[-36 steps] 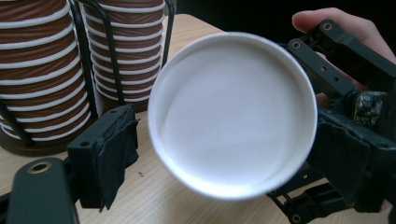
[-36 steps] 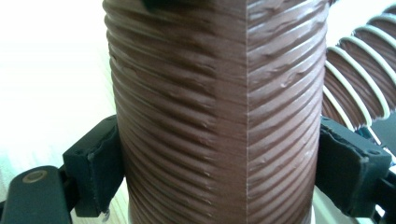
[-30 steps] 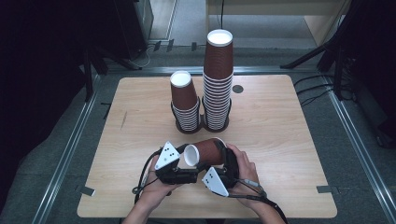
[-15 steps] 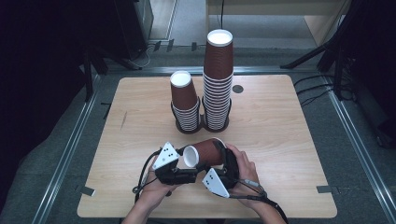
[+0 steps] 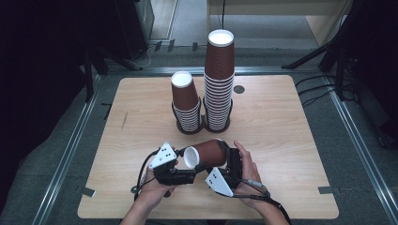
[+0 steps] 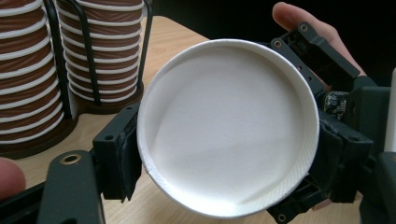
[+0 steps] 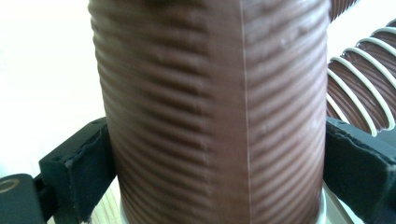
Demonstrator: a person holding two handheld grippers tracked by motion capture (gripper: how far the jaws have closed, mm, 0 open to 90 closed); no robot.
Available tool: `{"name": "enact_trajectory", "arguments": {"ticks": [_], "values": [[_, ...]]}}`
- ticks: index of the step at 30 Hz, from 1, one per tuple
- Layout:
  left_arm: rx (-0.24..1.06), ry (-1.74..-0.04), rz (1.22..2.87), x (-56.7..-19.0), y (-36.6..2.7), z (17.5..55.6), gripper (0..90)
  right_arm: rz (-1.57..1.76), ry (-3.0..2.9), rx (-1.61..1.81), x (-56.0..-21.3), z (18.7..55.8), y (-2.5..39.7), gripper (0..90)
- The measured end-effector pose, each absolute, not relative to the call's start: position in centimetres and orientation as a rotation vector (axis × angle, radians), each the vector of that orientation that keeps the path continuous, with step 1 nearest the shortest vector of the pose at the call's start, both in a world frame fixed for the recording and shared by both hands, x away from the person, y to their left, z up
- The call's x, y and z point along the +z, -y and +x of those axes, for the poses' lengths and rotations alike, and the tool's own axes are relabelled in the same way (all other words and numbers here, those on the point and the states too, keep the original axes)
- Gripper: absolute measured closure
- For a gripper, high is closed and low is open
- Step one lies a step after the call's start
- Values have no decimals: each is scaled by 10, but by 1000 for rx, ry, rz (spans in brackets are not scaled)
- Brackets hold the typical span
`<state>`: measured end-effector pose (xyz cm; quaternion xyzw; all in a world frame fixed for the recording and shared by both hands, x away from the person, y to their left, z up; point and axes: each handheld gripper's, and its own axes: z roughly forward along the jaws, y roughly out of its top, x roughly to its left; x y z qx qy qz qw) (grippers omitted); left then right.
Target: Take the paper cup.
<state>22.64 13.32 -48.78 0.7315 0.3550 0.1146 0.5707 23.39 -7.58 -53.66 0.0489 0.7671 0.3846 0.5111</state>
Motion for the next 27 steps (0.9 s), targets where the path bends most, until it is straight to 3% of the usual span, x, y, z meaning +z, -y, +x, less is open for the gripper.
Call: {"name": "enact_trajectory", "arguments": {"ticks": [16,27], "values": [[339,-897,1643,-483,-155,231,231,202,-1828,1032,-520,234,94,16],[378,-918,1624,-482,-161,231,231,437,-1835,1165,-518,243,110,17]]}}
